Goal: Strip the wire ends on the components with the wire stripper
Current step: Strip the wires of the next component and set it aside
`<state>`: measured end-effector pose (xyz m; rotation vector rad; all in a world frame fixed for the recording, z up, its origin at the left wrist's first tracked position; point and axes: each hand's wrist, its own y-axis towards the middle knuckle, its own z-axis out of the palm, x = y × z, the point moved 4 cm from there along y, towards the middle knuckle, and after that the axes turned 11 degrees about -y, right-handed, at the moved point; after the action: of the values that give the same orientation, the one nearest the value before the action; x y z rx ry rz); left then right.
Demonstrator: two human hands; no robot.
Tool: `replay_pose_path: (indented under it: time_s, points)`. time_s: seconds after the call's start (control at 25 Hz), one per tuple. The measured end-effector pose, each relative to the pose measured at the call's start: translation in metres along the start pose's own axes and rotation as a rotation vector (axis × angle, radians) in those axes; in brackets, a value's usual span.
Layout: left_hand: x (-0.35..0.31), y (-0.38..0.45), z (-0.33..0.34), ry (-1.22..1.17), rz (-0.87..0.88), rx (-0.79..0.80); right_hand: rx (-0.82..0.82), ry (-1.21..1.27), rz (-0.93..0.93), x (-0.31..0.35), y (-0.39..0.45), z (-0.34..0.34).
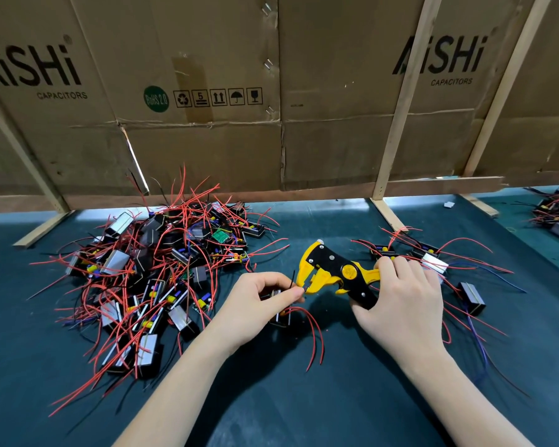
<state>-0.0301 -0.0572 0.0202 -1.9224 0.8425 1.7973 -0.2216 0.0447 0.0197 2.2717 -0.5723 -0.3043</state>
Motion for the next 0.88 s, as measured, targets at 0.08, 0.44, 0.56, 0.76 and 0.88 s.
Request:
replay_pose_path:
  time_s: [0.08, 0.44, 0.56, 0.76, 0.88]
  points:
    - [0.000, 0.000, 0.000, -0.030, -0.017, -0.002, -0.014, -0.019, -0.001, 0.000, 0.000, -0.001]
    - [0.003, 0.000, 0.002, -0.173, -0.102, 0.064, 0.040, -0.023, 0.003, 0.002, -0.002, 0.003]
    - [0.005, -0.001, 0.001, -0.183, -0.124, 0.038, 0.047, -0.041, 0.008, 0.002, -0.002, 0.003]
    - [0.011, 0.000, -0.001, -0.126, -0.166, -0.043, -0.003, -0.097, -0.015, 0.005, -0.003, 0.001]
    - [0.013, 0.000, -0.001, -0.127, -0.195, -0.039, -0.031, -0.116, -0.040, 0.005, -0.002, 0.000]
